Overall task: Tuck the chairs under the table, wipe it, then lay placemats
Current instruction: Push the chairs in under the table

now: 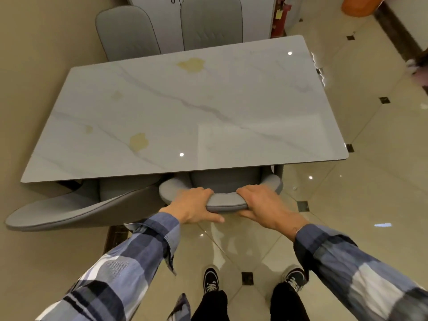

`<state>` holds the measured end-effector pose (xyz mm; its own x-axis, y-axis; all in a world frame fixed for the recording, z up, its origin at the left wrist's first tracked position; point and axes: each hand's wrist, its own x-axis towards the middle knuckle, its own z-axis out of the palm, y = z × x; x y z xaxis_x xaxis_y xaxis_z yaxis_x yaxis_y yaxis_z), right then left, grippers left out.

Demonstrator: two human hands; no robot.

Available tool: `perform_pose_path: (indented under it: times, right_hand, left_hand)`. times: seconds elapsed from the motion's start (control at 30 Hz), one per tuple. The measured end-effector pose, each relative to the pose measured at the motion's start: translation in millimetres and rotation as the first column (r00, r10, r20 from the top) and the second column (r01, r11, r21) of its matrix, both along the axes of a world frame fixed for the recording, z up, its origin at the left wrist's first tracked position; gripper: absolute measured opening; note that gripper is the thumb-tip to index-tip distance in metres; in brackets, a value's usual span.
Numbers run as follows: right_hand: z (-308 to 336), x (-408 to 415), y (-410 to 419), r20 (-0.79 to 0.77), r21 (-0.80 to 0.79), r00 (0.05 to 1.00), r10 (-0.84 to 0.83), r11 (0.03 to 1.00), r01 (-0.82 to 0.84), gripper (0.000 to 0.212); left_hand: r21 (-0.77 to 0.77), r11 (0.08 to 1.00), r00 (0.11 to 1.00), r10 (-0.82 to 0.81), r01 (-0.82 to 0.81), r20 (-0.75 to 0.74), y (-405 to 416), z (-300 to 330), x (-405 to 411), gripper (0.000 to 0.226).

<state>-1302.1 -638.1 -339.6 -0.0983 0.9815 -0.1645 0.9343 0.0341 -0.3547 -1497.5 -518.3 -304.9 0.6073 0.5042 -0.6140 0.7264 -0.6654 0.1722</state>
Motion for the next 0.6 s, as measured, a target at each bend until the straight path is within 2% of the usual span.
perform_pose_path:
  times: [0.13, 0.2, 0.27, 0.43, 0.6]
  right_hand:
    - [18.5, 37.7, -19.9, -0.148, -0.024, 0.988, -0.031, 0.999, 0.028, 0.068]
    - [33.0, 82.2, -41.2, -0.266, -0.056, 0.954, -0.139, 0.990, 0.128, 0.081]
    - [45.9, 126.6, -56.9, -0.334, -0.099, 0.914, -0.229, 0.973, 0.208, 0.083]
    - [76.6, 248.3, -68.8, -0.235, -0.113, 0.909, -0.344, 0.939, 0.326, 0.073]
    - [89.8, 329.6, -53.2, -0.192, -0.141, 0.912, -0.362, 0.930, 0.339, 0.070]
  left_hand:
    - [-0.189, 0.969, 0.983, 0.174, -0.162, 0.052, -21.4, 23.8, 63.1, 0.097]
    - [-0.179, 0.963, 0.962, 0.230, -0.202, 0.150, -29.9, 35.4, 103.9, 0.081]
    - [-0.158, 0.960, 0.939, 0.263, -0.232, 0.221, -33.6, 44.1, 133.9, 0.058]
    - [-0.142, 0.960, 0.949, 0.264, -0.242, 0.171, -42.1, 51.8, 221.3, 0.032]
    - [-0.027, 0.952, 0.915, 0.301, -0.305, 0.270, -26.6, 48.2, 294.9, 0.043]
